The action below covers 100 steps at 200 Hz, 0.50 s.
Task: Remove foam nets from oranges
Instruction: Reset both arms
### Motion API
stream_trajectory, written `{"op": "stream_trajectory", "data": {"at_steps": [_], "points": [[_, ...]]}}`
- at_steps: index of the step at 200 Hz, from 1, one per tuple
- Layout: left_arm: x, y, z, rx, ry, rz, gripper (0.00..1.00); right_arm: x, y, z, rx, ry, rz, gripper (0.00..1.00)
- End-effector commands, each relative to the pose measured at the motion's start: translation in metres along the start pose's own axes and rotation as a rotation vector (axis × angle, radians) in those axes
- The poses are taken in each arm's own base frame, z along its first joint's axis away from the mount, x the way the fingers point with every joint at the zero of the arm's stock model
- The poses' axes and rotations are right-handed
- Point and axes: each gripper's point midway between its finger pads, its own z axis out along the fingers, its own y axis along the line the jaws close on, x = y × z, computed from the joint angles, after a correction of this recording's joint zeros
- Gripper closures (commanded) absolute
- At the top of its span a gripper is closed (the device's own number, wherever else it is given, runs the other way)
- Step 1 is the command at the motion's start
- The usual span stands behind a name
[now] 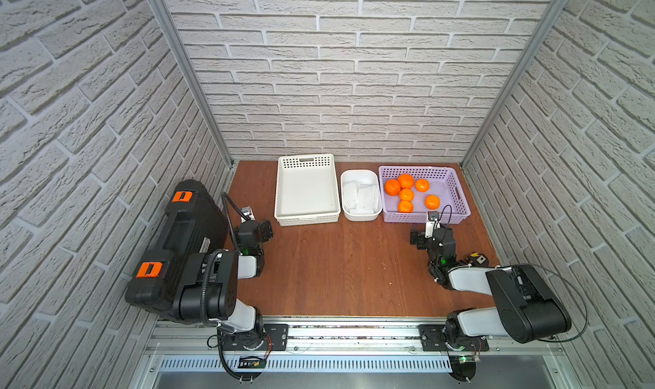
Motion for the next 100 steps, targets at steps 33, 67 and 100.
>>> {"op": "stream_trajectory", "data": {"at_steps": [33, 67, 100], "points": [[-0.022, -0.01, 0.007, 0.045, -0.087, 0.012, 0.02, -0.032, 0.003, 0.025, -0.051, -0.028, 0.051, 0.0], [-0.022, -0.01, 0.007, 0.044, -0.092, 0.011, 0.02, -0.032, 0.002, 0.024, -0.052, -0.034, 0.053, 0.01], [-0.022, -0.01, 0.007, 0.044, -0.092, 0.012, 0.02, -0.032, 0.002, 0.024, -0.05, -0.034, 0.054, 0.01]]}}
